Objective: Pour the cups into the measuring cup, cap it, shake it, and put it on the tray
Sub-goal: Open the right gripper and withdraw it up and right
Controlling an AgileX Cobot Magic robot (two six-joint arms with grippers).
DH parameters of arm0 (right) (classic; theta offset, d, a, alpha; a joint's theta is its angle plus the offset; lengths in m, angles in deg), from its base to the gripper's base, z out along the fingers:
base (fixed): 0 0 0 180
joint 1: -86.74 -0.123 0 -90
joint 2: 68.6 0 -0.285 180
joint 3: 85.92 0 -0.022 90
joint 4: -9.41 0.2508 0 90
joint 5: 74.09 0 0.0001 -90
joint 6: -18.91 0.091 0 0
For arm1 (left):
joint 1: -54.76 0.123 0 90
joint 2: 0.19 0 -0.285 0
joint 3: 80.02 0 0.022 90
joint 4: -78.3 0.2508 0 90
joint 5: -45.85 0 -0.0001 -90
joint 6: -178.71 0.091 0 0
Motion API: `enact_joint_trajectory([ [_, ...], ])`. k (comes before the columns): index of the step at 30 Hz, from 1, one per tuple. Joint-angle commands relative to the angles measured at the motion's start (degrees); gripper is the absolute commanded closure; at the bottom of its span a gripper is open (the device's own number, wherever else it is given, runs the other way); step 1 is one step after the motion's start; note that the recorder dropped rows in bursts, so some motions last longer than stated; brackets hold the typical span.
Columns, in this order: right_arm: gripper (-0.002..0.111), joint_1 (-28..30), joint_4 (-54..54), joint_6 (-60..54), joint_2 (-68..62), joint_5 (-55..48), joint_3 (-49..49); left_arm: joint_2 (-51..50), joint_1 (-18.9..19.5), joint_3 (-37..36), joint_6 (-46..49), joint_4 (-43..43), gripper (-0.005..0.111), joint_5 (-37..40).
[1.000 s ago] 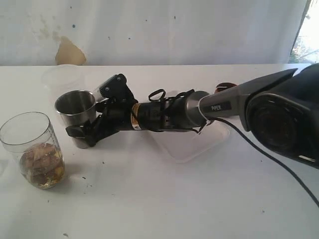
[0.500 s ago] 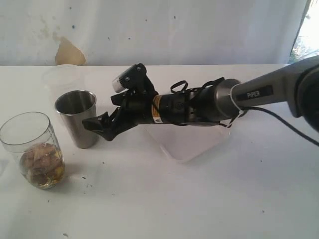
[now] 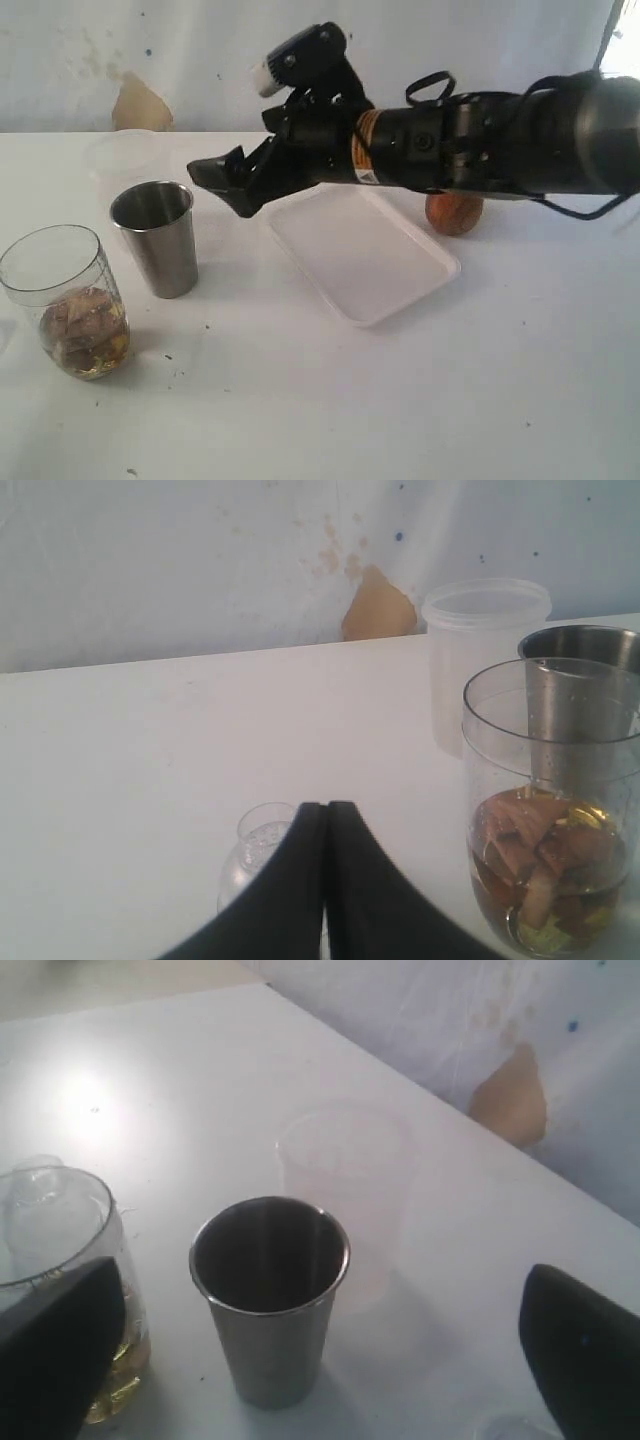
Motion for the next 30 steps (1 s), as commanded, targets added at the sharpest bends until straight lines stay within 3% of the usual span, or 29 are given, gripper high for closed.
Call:
enact_joint_trajectory([
  [1, 0.003, 0.41, -1.89, 3.89, 9.70, -1.61, 4.80, 0.20, -0.11, -0.13, -0.15, 0.00, 0.107, -0.79],
  [16, 0.003, 0.41, -9.70, 19.18, 40.88, -3.41, 16.93, 0.20, -0.11, -0.13, -0.15, 0.00, 0.107, -0.79],
  [23, 0.005, 0.41, -12.78, 23.61, 53.21, -10.06, 19.61, 0.20, -0.11, -0.13, -0.15, 0.00, 0.107, -0.79],
  [26, 0.021, 0.41, -14.07, 23.83, 57.55, -9.98, 20.86, 0.20, -0.11, -0.13, -0.15, 0.00, 0.107, -0.79],
  [28, 0.048, 0.41, -14.07, 25.85, 60.41, -9.80, 21.96, 0.20, -0.11, -0.13, -0.15, 0.00, 0.107, -0.79],
  [30, 0.083, 0.41, -14.07, 28.40, 62.52, -11.67, 22.64, 0.20, -0.11, -0.13, -0.15, 0.00, 0.107, -0.79],
])
